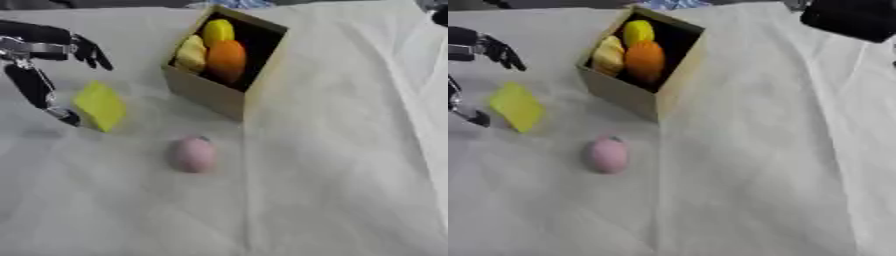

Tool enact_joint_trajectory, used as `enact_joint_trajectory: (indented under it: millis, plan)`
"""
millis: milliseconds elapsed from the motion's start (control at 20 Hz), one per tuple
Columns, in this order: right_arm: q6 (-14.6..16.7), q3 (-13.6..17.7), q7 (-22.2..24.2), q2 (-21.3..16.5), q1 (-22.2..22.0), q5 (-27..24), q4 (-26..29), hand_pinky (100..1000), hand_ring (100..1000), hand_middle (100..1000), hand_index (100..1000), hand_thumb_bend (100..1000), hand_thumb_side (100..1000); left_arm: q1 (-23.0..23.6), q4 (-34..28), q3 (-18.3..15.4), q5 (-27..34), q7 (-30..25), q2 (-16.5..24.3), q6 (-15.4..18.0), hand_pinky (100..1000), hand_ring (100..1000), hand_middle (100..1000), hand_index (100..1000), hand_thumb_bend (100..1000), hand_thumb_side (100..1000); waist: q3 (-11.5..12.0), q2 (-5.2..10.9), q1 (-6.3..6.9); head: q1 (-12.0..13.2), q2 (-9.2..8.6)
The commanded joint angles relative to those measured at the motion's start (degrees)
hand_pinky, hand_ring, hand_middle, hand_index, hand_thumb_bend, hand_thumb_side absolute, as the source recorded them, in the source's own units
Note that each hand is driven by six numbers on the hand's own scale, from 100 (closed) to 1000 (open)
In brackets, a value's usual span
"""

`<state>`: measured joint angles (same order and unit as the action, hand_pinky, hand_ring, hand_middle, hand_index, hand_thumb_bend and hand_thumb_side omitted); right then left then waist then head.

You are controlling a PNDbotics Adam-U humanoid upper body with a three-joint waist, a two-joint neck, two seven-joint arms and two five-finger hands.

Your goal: Pick up objects on the table and place them in the box.

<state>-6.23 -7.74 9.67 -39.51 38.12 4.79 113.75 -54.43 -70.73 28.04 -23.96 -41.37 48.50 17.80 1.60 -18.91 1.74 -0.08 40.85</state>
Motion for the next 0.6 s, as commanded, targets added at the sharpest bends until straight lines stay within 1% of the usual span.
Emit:
enact_joint_trajectory:
  millis: [50, 150, 200, 250, 300, 350, 400, 450, 500, 550, 600]
  plan:
    - [0.08, 0.81, -0.14, -0.8, 1.0, -0.4, 0.84, 894, 674, 633, 772, 100, 520, -1.51, 1.72, -0.02, -1.1, -0.38, 0.31, 1.5, 860, 831, 816, 887, 704, 215, -0.08, 0.84, 0.01, 0.3, -0.83]
    - [0.18, 0.84, -0.31, -0.73, 1.14, -0.6, 0.84, 895, 675, 633, 772, 100, 521, -1.63, 3.06, 0.28, -1.47, -1.75, -0.12, 1.99, 857, 829, 809, 880, 696, 191, -0.17, 0.63, 0.03, 0.37, -0.81]
    - [0.24, 0.85, -0.39, -0.72, 1.18, -0.68, 0.84, 895, 674, 633, 772, 100, 521, -1.72, 3.73, 0.35, -1.78, -2.59, -0.32, 2.16, 853, 827, 806, 878, 691, 193, -0.19, 0.54, 0.04, 0.38, -0.8]
    - [0.29, 0.87, -0.45, -0.71, 1.18, -0.73, 0.84, 895, 674, 633, 772, 100, 518, -1.84, 4.37, 0.3, -2.05, -3.21, -0.55, 2.28, 849, 823, 800, 874, 671, 188, -0.2, 0.48, 0.04, 0.39, -0.81]
    - [0.32, 0.89, -0.5, -0.7, 1.16, -0.76, 0.84, 895, 674, 633, 772, 100, 521, -1.99, 4.94, 0.18, -2.24, -3.54, -0.81, 2.38, 844, 815, 779, 856, 631, 182, -0.21, 0.44, 0.03, 0.37, -0.83]
    - [0.33, 0.92, -0.56, -0.66, 1.15, -0.78, 0.84, 895, 674, 633, 772, 100, 522, -2.16, 5.48, 0.01, -2.31, -3.53, -1.15, 2.45, 833, 795, 747, 828, 572, 178, -0.22, 0.41, 0.0, 0.37, -0.85]
    - [0.34, 0.97, -0.63, -0.6, 1.14, -0.8, 0.84, 895, 674, 633, 772, 100, 522, -2.33, 6.01, -0.1, -2.34, -3.34, -1.51, 2.52, 830, 790, 739, 820, 557, 177, -0.25, 0.4, -0.04, 0.39, -0.87]
    - [0.35, 1.04, -0.74, -0.5, 1.15, -0.82, 0.84, 895, 674, 633, 772, 100, 522, -2.51, 6.5, -0.16, -2.34, -2.99, -1.86, 2.64, 802, 745, 678, 765, 425, 170, -0.29, 0.41, -0.09, 0.41, -0.85]
    - [0.36, 1.13, -0.88, -0.42, 1.15, -0.84, 0.84, 895, 674, 633, 771, 100, 523, -2.66, 6.9, -0.18, -2.38, -2.45, -2.14, 2.77, 790, 720, 640, 732, 350, 166, -0.33, 0.42, -0.13, 0.43, -0.84]
    - [0.36, 1.2, -1.02, -0.37, 1.13, -0.87, 0.84, 895, 674, 633, 771, 100, 523, -2.77, 7.13, -0.18, -2.56, -1.79, -2.36, 2.94, 782, 706, 624, 717, 316, 170, -0.34, 0.42, -0.18, 0.45, -0.83]
    - [0.33, 1.25, -1.14, -0.36, 1.07, -0.88, 0.84, 895, 674, 633, 771, 100, 523, -2.82, 7.26, -0.21, -2.6, -1.05, -2.54, 3.13, 778, 699, 613, 706, 304, 169, -0.34, 0.44, -0.21, 0.46, -0.78]
